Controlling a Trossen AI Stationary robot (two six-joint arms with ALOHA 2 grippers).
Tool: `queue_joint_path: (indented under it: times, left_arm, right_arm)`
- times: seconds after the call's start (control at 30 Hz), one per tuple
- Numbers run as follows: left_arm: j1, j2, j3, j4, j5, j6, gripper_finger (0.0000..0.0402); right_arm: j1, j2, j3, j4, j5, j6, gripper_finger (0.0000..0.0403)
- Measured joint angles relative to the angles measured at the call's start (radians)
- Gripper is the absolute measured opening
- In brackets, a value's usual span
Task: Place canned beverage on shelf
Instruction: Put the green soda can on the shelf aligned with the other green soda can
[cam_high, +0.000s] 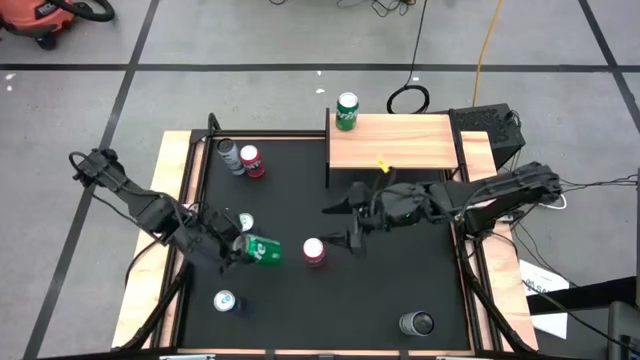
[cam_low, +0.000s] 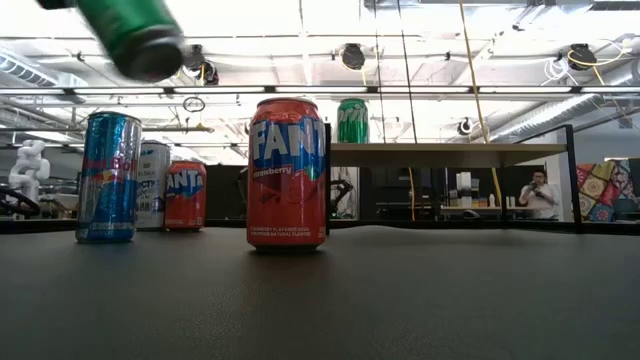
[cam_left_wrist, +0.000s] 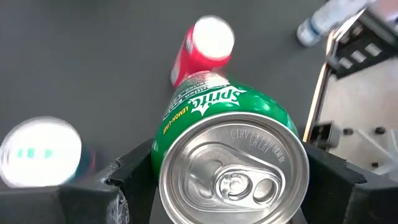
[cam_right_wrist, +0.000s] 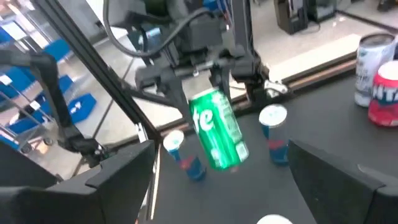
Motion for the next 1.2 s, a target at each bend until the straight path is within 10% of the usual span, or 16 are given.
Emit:
queue_joint_path:
  times: [0.43, 0.7, 1.2]
  left_arm:
    - [0.22, 0.027, 0.0, 0.335, 0.021, 0.391, 0.0288]
    - [0.298, 0.071, 0.0, 0.436, 0.057, 0.454, 0.0288]
    - [0.404, 0.134, -0.001, 0.588, 0.158, 0.567, 0.0288]
  right_arm:
    - [-0.014, 0.068, -0.001, -0.018, -0.003, -0.132, 0.0353]
    - [-0.014, 0.083, -0.001, -0.014, 0.151, -0.335, 0.0367]
    - [-0.047, 0.105, -0.001, -0.13, 0.057, -0.274, 0.0375]
